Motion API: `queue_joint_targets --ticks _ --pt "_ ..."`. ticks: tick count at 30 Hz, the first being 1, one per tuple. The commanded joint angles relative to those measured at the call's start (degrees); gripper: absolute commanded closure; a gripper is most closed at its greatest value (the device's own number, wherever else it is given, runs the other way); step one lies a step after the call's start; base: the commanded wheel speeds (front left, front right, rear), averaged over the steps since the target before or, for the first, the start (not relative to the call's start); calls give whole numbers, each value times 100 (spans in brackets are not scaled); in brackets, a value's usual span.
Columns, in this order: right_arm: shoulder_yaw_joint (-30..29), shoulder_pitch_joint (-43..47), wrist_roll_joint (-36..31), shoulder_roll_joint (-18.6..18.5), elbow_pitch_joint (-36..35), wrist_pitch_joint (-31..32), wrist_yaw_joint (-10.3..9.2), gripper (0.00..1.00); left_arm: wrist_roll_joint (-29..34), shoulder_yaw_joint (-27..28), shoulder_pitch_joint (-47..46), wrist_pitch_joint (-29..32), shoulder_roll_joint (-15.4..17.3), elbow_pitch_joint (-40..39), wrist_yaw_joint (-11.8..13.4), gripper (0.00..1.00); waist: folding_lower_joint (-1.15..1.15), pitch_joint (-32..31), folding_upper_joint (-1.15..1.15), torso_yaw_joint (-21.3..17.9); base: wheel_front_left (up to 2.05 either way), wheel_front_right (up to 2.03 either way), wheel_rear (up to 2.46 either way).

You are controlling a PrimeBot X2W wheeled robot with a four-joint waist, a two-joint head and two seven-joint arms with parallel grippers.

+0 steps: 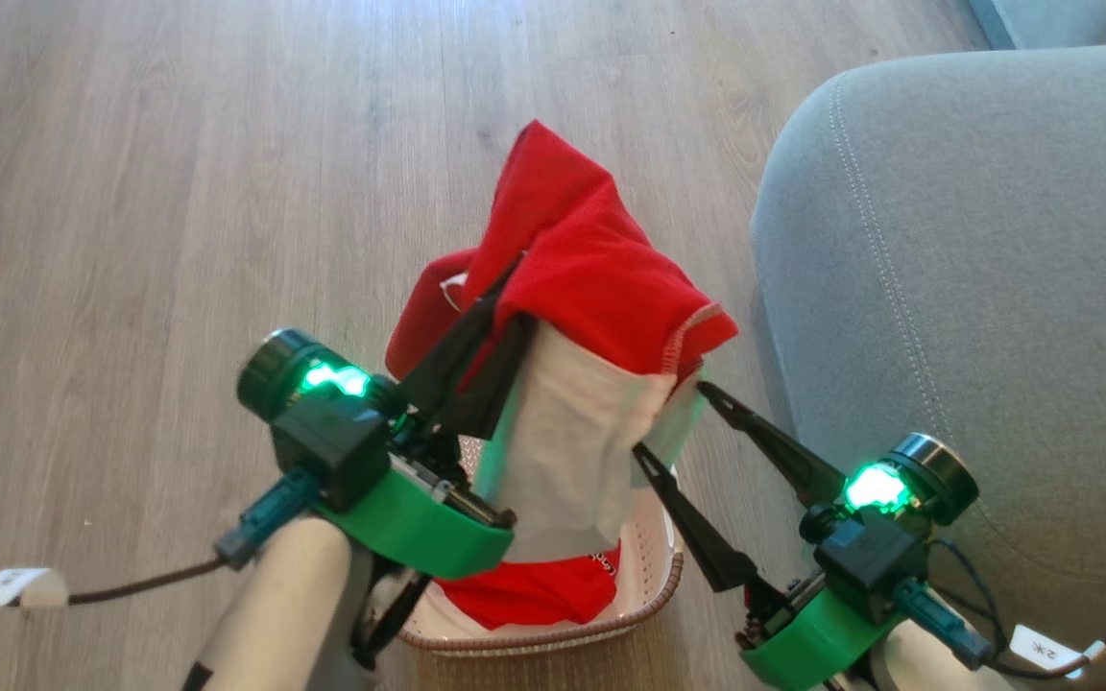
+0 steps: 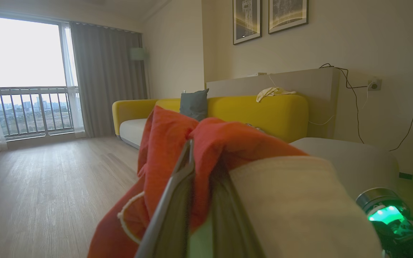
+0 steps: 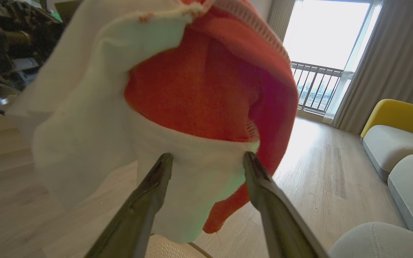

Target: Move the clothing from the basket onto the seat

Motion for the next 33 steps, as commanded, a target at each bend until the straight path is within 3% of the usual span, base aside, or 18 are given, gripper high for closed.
queue_joint_targets --ticks 1,23,33 --pt "-6 -207 -78 42 -103 -37 -1 0 9 121 -283 -27 58 -177 -6 100 0 -4 0 21 0 0 0" --pt "249 -477 -628 110 328 -37 -1 0 -264 -407 -238 -27 107 234 -7 100 0 -104 0 97 0 0 0" --pt "393 -759 -710 315 664 -37 -1 0 -392 -818 -289 -27 151 485 -7 100 0 -171 0 218 0 0 0"
